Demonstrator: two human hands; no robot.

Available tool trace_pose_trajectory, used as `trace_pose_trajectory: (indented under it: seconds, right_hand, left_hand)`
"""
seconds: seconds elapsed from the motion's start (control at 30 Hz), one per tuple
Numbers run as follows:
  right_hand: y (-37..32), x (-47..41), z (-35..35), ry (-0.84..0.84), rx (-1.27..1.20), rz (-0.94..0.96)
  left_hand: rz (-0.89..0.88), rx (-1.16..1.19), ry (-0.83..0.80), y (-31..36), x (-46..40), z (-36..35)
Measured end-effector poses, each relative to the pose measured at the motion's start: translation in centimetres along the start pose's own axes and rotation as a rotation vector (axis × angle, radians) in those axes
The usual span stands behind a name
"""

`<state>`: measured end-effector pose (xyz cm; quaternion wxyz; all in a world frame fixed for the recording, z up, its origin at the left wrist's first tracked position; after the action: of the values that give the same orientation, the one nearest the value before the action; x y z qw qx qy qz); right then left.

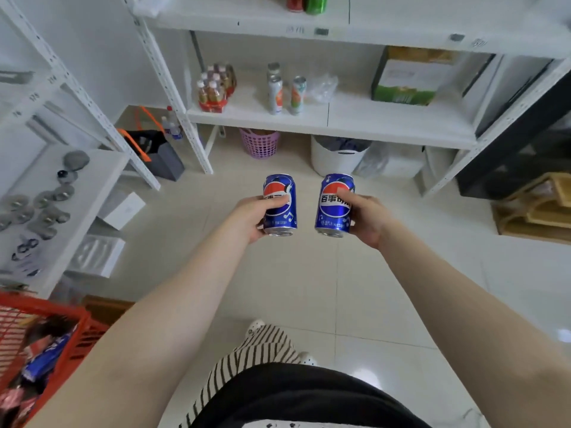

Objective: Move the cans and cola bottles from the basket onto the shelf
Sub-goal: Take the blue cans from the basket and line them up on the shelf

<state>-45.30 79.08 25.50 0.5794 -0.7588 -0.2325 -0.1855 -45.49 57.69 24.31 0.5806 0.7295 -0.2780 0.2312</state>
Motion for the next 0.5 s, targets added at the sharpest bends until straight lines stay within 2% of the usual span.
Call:
trace_pose_trajectory:
  seconds: [0.5]
  right_hand:
    - [-11.7,-11.6,14.7,0.228,-0.153,0.071]
  left_hand:
    - [0.028,-0.111,-0.157,10.7,-18.4,-15.7]
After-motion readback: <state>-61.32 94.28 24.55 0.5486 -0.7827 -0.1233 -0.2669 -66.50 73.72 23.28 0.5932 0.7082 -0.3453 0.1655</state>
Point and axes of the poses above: each hand's wrist, its own x-axis away from the middle knuckle, its own z-axis out of the back of the hand, y = z × x, the point moved 9 cm from there along -x, towards the middle knuckle, and after that the axes turned 5 degrees about -y, right-handed, at the moved point
